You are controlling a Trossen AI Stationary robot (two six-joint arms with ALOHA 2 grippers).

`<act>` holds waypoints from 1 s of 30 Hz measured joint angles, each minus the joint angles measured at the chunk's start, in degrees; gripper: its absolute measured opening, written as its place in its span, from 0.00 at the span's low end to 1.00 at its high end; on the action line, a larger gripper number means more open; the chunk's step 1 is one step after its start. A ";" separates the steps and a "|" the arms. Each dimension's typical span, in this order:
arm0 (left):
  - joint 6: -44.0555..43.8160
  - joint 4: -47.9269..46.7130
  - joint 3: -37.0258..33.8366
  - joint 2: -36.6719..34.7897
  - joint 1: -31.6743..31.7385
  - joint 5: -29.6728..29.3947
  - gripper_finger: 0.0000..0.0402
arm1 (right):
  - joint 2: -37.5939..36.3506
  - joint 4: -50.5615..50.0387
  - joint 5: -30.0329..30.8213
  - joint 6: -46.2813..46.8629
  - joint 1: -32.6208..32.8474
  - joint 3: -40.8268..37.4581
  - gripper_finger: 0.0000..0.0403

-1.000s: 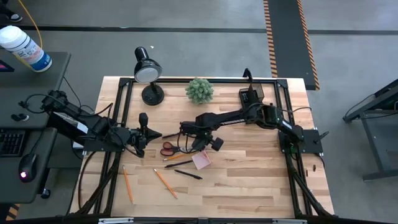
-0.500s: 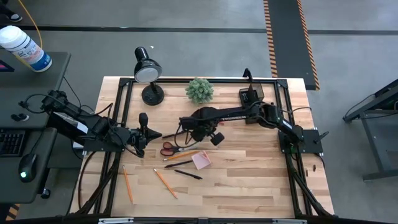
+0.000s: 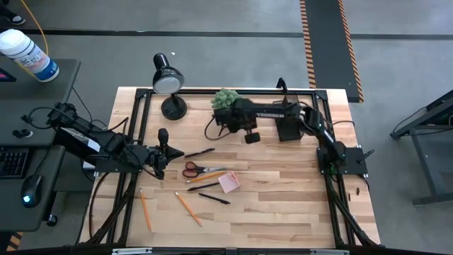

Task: Pick and place office supplies into organizer
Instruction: Put the binder clip into the desk organizer

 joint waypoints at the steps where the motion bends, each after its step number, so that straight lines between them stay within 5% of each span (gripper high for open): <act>1: 0.00 -0.28 0.00 0.00 0.00 0.00 0.00 | -0.79 -0.18 0.44 0.64 -0.59 0.00 0.00; 17: -0.44 -1.05 0.00 0.00 0.01 0.00 0.00 | -11.52 -1.31 6.13 27.75 -12.52 -0.36 0.00; 30: -0.46 -1.05 0.00 0.00 0.02 0.00 0.00 | -11.47 -1.11 2.18 41.71 -22.61 -13.19 0.00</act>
